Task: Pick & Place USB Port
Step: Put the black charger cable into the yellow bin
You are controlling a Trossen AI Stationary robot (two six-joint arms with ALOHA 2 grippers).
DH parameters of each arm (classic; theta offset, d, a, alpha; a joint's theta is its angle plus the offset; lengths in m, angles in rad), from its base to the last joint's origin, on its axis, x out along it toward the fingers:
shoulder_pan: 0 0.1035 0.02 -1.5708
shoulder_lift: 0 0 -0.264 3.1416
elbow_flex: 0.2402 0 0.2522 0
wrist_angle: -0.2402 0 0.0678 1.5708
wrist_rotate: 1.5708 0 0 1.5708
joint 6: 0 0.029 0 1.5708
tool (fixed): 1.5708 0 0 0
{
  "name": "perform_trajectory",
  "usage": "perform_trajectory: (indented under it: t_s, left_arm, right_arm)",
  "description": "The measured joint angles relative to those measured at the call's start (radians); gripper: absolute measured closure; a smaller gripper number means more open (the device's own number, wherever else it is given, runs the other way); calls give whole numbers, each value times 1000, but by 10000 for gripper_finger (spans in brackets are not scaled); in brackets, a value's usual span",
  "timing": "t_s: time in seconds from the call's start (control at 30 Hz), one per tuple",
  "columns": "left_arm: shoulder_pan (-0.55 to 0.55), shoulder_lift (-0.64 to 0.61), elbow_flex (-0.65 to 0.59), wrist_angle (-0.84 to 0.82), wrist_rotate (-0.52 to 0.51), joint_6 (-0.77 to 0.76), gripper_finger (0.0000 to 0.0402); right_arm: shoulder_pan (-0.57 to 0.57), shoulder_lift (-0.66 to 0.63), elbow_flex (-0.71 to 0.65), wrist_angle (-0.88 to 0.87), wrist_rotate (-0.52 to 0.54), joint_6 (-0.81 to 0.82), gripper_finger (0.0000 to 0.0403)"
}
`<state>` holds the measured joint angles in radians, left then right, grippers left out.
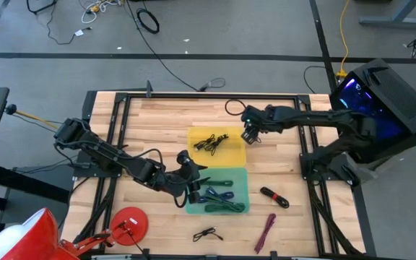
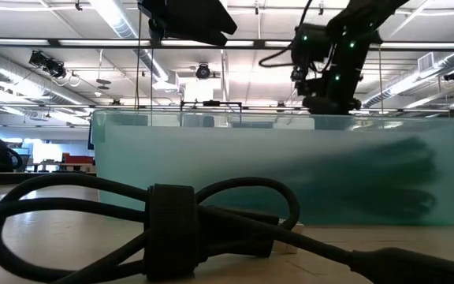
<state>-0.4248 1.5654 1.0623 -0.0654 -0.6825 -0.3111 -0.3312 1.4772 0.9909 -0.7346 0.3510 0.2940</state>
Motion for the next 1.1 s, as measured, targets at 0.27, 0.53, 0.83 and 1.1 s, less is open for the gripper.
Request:
perform_trajectory:
  t_s: [0.27,0.53,0.83,1.1]
  left_arm:
    - [-1,0,0,-1,33,-19,220]
    - [-12,0,0,-7,33,-19,220]
    - [-11,0,0,-6,33,-19,220]
    - [-11,0,0,-6,33,-19,220]
  right_arm:
    - [-9,70,-30,18,4,4,160]
    - [-57,70,-171,185,-58,26,160]
    - [-81,70,-271,312,-100,48,160]
    - [-82,68,-325,373,-138,63,261]
